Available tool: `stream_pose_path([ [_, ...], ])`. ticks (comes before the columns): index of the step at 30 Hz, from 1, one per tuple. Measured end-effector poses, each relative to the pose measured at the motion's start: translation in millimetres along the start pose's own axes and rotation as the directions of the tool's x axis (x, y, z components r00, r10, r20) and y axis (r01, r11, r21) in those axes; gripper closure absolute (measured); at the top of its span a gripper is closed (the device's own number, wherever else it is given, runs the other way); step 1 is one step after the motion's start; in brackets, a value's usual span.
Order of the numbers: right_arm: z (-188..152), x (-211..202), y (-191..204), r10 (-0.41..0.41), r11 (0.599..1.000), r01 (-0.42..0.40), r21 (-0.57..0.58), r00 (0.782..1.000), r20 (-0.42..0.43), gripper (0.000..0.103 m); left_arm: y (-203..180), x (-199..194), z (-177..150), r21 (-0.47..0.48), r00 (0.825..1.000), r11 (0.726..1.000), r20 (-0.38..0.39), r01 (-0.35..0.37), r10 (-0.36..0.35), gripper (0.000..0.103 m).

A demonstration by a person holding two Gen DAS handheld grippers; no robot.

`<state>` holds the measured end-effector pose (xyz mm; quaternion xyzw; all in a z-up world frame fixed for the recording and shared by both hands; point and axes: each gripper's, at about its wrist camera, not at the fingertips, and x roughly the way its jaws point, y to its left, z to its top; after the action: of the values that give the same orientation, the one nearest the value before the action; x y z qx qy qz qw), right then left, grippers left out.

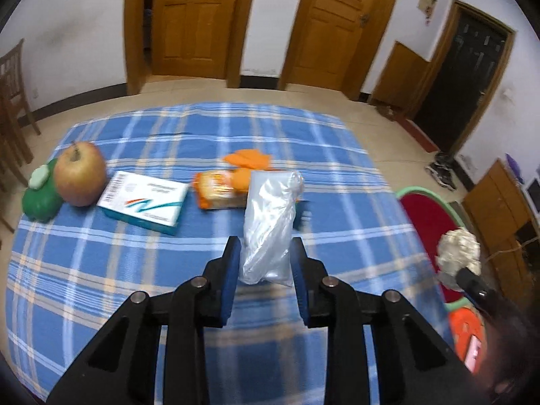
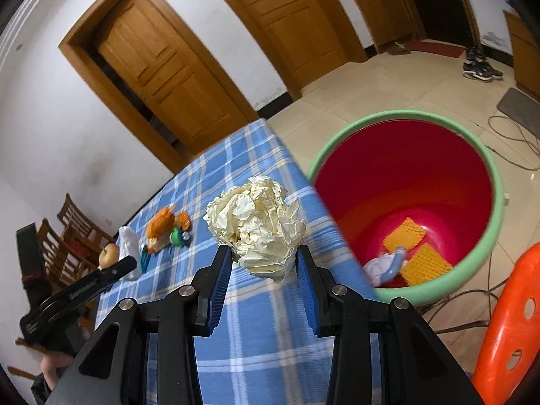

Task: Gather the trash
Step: 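Carry the plastic bag and paper ball over the red bucket and open both tools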

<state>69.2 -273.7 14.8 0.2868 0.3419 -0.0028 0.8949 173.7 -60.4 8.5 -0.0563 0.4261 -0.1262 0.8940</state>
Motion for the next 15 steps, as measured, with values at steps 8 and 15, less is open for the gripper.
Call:
stream_pose_path([
  [8, 6, -21, -36, -0.028, 0.997, 0.024, 0.077, 0.999, 0.043, 0.063, -48, -3, -1, 0.055, 0.994, 0.993, -0.021, 0.104, -0.103, 0.073],
  [15, 10, -35, -72, -0.074, 0.987, 0.063, 0.151, 0.995, 0.069, 0.063, -97, 13, -4, 0.132, 0.985, 0.977, -0.068, 0.169, -0.161, 0.073],
])
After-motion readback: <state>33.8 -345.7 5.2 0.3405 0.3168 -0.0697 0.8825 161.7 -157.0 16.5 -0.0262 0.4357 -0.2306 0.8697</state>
